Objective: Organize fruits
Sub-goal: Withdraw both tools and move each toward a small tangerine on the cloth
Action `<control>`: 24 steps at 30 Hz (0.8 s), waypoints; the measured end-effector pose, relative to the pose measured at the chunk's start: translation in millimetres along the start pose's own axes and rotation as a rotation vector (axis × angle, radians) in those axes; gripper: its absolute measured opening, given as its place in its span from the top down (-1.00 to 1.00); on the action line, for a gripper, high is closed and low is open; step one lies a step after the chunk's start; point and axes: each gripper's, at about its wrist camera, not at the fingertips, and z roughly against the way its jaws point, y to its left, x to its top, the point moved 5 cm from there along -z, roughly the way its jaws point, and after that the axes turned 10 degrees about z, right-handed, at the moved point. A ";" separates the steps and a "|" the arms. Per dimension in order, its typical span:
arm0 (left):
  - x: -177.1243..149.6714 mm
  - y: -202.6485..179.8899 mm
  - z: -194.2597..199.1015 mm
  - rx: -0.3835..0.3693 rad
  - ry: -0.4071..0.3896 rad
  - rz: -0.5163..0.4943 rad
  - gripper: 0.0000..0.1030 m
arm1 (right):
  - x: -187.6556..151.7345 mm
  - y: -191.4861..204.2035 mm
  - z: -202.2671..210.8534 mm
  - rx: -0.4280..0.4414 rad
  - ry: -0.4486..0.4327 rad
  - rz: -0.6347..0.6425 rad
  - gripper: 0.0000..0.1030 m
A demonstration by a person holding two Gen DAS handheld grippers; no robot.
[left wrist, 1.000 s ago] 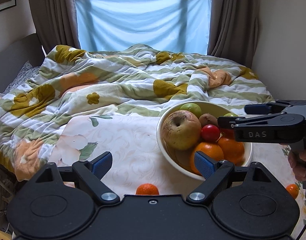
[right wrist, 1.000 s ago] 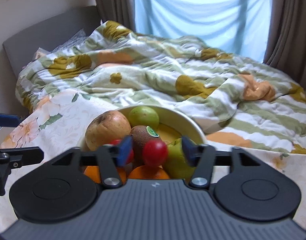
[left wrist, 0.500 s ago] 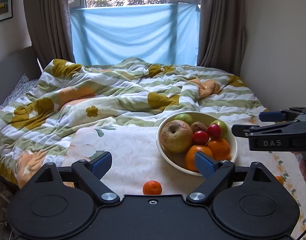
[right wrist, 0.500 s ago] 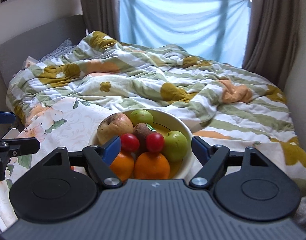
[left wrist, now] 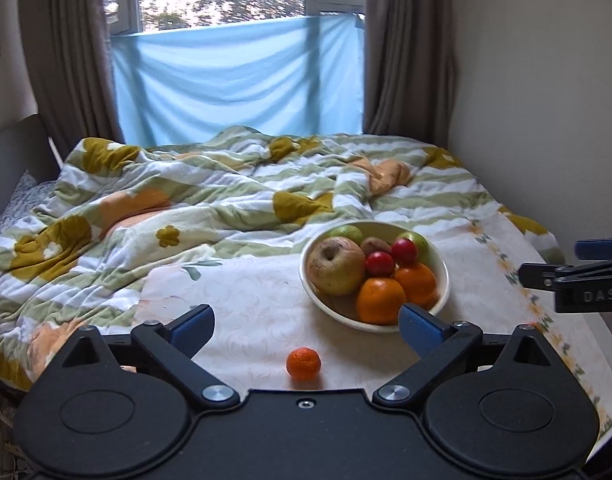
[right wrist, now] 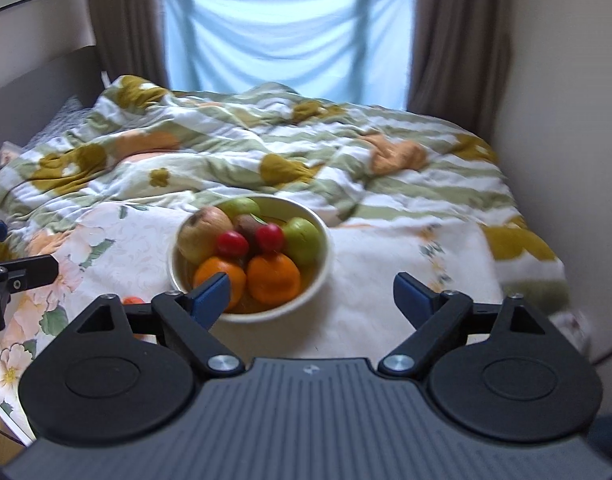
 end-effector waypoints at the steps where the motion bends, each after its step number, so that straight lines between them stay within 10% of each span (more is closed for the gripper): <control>1: -2.1 -0.9 -1.8 -0.004 0.007 -0.006 -0.95 | -4.2 -1.7 3.3 -0.013 0.006 -0.010 -1.00; 24: -56.0 15.1 -115.7 0.105 0.216 0.030 -0.76 | -115.3 -56.5 -56.0 -0.044 0.264 -0.117 -1.00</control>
